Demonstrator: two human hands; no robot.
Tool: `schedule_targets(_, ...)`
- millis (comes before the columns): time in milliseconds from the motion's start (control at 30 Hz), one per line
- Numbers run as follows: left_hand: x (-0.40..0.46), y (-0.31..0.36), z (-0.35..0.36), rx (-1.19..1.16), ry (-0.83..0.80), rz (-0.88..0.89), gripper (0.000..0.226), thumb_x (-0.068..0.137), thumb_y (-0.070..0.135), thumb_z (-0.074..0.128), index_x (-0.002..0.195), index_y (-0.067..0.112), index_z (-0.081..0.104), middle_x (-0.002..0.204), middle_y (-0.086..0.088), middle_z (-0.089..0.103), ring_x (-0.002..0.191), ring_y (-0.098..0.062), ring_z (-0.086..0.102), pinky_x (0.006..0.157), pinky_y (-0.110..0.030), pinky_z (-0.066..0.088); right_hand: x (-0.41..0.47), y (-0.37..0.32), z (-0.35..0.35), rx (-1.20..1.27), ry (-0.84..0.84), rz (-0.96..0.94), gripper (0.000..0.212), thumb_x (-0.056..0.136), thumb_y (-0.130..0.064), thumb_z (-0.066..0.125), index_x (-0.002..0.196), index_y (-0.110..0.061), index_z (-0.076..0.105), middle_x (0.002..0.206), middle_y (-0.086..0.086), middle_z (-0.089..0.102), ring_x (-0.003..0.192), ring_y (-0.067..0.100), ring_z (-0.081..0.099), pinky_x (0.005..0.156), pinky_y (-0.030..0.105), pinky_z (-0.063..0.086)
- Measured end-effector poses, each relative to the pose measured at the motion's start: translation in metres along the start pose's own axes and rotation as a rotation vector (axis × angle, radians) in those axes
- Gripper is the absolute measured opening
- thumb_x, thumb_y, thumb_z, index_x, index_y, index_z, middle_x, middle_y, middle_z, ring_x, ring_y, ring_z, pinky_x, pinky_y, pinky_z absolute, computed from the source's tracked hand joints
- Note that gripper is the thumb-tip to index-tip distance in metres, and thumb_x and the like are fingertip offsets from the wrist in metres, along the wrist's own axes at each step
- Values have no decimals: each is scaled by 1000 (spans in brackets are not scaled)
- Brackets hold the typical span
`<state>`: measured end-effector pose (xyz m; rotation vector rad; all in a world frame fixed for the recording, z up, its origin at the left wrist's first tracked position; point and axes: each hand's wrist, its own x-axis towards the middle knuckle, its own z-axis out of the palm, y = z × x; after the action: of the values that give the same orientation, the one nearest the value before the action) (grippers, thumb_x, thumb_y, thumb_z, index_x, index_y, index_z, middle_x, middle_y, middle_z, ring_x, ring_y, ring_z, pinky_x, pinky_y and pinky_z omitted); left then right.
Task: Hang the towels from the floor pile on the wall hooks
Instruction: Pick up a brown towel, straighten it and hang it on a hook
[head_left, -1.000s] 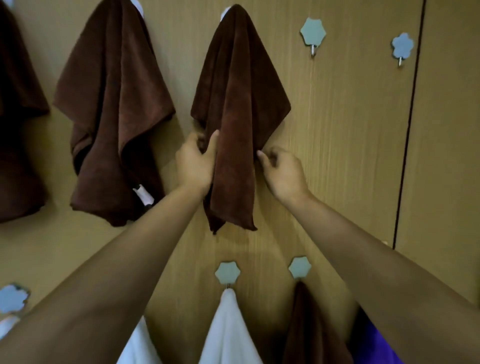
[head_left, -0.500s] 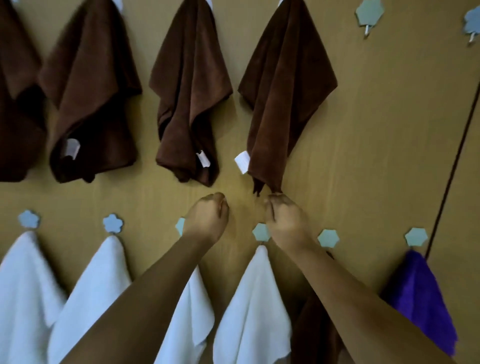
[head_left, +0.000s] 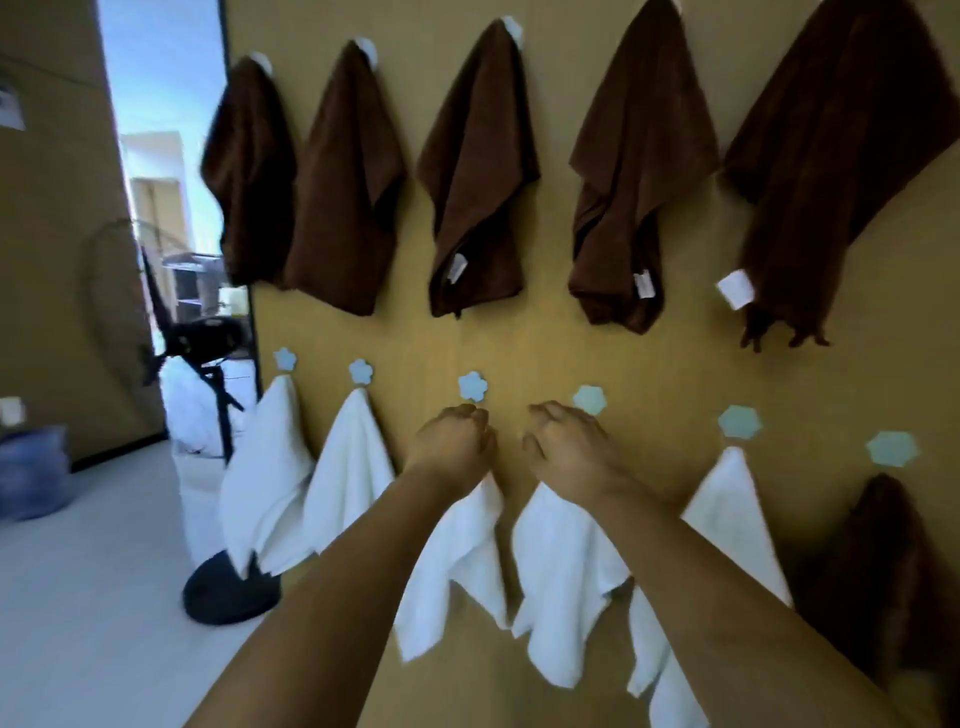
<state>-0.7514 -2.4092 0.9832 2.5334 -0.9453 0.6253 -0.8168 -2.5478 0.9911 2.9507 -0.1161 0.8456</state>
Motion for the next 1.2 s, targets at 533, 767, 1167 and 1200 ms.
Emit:
schedule_targets(533, -265, -313, -171, 356, -73, -639, 34, 100, 30, 34, 122, 10, 52, 128, -8, 53, 115, -24, 50, 91, -33, 40, 6, -461, 52, 493, -189, -514, 35, 100, -30, 36, 120, -6, 52, 122, 10, 54, 112, 28, 51, 85, 33, 39)
schedule_targets(767, -374, -410, -232, 491, -33, -909, 38, 100, 31, 33, 125, 9, 51, 130, -9, 53, 118, -25, 49, 95, -34, 40, 5, -620, 57, 543, -285, -733, 36, 101, -29, 34, 126, -8, 49, 127, 10, 52, 114, 27, 50, 93, 33, 41)
schedule_targets(1167, -488, -607, -320, 666, -61, -1274, 34, 100, 32, 35, 118, 11, 55, 118, -6, 59, 108, -22, 54, 88, -31, 46, 43, -888, 87, 663, -321, -1061, 37, 101, -28, 34, 131, -10, 46, 129, 7, 52, 113, 24, 52, 92, 31, 43)
schedule_targets(1200, -491, -622, -325, 669, -42, -1289, 34, 100, 33, 35, 118, 11, 55, 119, -5, 59, 108, -22, 54, 88, -30, 46, 50, -906, 89, 663, -313, -1076, 36, 101, -28, 34, 130, -10, 47, 127, 7, 53, 112, 24, 53, 91, 31, 43)
